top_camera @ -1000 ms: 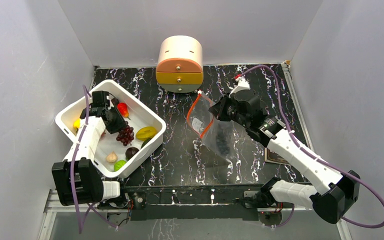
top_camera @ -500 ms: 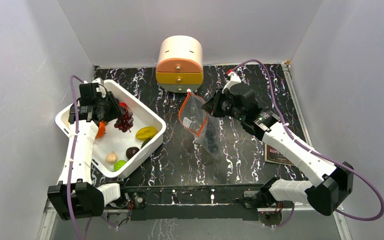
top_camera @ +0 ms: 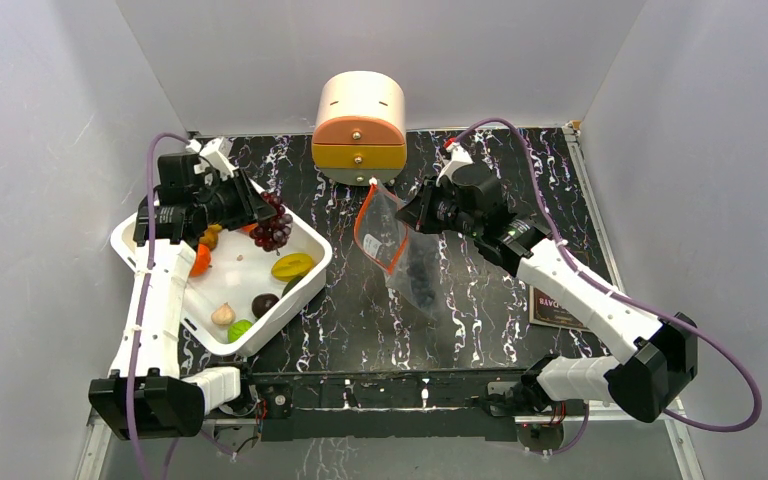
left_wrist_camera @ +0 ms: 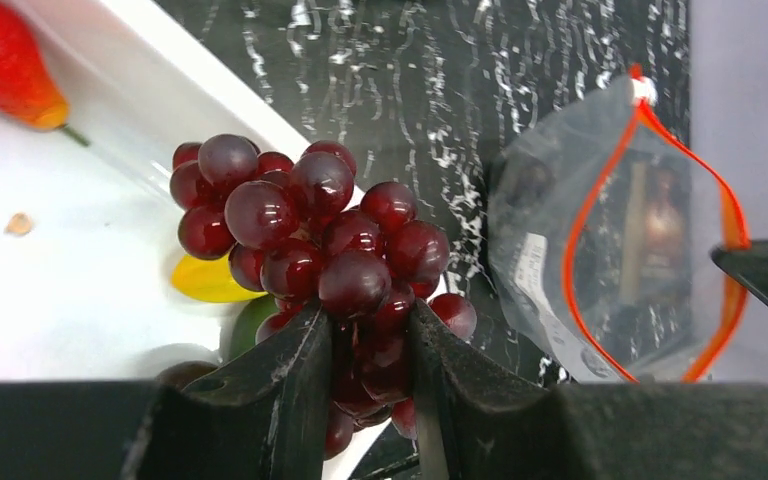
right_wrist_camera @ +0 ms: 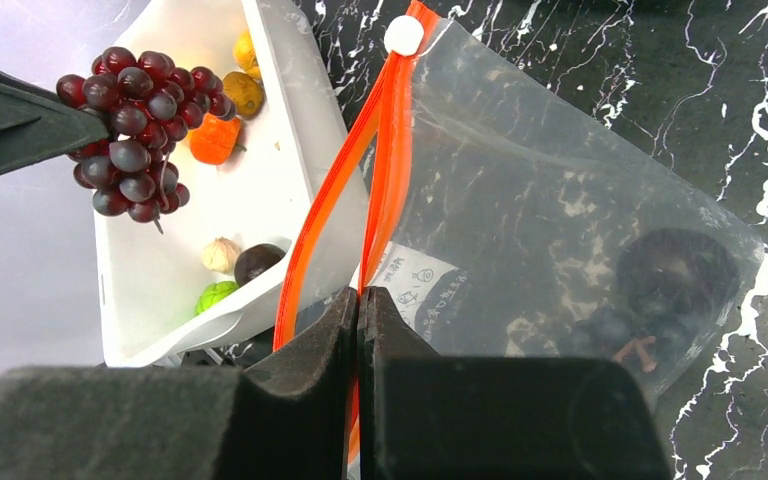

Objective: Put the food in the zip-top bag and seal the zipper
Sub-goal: Pick up the fake fruit from the bin, then place the fake fruit in the zipper food storage bag.

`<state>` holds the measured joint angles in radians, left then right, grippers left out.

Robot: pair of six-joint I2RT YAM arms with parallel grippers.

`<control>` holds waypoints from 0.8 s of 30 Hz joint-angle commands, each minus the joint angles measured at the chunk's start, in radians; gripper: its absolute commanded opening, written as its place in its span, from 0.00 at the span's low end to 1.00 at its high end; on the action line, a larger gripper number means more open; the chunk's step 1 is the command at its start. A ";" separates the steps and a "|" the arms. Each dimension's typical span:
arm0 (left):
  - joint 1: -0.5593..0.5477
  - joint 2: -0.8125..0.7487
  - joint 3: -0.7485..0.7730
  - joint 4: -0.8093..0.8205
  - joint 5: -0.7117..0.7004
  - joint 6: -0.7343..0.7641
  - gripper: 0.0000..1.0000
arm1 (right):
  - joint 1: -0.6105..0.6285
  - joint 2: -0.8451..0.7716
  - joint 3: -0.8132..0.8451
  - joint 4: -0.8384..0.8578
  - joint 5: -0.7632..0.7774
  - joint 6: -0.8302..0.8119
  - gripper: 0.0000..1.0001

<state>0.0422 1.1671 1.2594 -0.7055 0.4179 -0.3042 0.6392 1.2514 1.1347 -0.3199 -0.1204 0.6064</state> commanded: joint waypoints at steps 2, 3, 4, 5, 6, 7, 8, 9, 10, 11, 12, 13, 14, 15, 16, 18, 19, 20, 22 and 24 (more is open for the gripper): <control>-0.050 -0.027 0.057 0.041 0.196 0.019 0.14 | -0.001 0.004 0.041 0.071 -0.022 0.010 0.00; -0.057 -0.027 0.057 0.052 0.215 0.012 0.14 | -0.001 0.007 0.043 0.069 -0.022 0.011 0.00; -0.062 -0.027 0.057 0.062 0.235 0.006 0.13 | -0.001 0.012 0.044 0.066 -0.022 0.011 0.00; -0.067 -0.028 0.057 0.073 0.254 0.003 0.13 | -0.002 0.015 0.048 0.065 -0.024 0.010 0.00; -0.073 -0.030 0.056 0.086 0.278 0.000 0.13 | -0.001 0.018 0.052 0.065 -0.026 0.010 0.00; -0.079 -0.032 0.053 0.102 0.301 -0.004 0.13 | -0.001 0.020 0.054 0.066 -0.028 0.012 0.00; -0.085 -0.033 0.047 0.120 0.326 -0.016 0.13 | -0.001 0.021 0.055 0.067 -0.028 0.012 0.00; -0.091 -0.033 0.038 0.139 0.359 -0.032 0.13 | -0.001 0.023 0.056 0.068 -0.031 0.013 0.00; -0.096 -0.032 0.028 0.161 0.394 -0.053 0.13 | -0.001 0.025 0.056 0.070 -0.033 0.017 0.00; -0.099 -0.032 0.017 0.195 0.433 -0.078 0.13 | -0.001 0.026 0.054 0.072 -0.036 0.020 0.00; -0.104 -0.033 0.003 0.227 0.481 -0.108 0.13 | -0.002 0.029 0.053 0.074 -0.039 0.022 0.00; -0.106 -0.036 -0.012 0.262 0.508 -0.140 0.13 | -0.001 0.031 0.052 0.077 -0.043 0.026 0.00; -0.109 -0.041 -0.027 0.297 0.529 -0.167 0.13 | -0.001 0.034 0.050 0.079 -0.048 0.029 0.00; -0.113 -0.049 -0.040 0.333 0.542 -0.191 0.12 | -0.001 0.038 0.050 0.080 -0.053 0.033 0.00; -0.117 -0.057 -0.051 0.359 0.550 -0.206 0.12 | -0.002 0.041 0.050 0.083 -0.058 0.036 0.00; -0.126 -0.067 -0.060 0.388 0.552 -0.223 0.12 | -0.001 0.045 0.050 0.087 -0.063 0.040 0.00; -0.129 -0.067 -0.060 0.393 0.555 -0.229 0.12 | -0.001 0.046 0.050 0.090 -0.065 0.043 0.00; -0.132 -0.066 -0.060 0.401 0.560 -0.239 0.12 | -0.002 0.047 0.050 0.092 -0.066 0.043 0.00; -0.145 -0.062 -0.072 0.432 0.570 -0.274 0.12 | -0.002 0.051 0.050 0.098 -0.069 0.046 0.00; -0.165 -0.065 -0.098 0.494 0.577 -0.330 0.12 | -0.001 0.056 0.051 0.106 -0.075 0.051 0.00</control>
<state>-0.0952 1.1423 1.1904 -0.3511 0.9161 -0.5201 0.6392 1.3075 1.1370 -0.2996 -0.1768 0.6453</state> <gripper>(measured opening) 0.269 0.009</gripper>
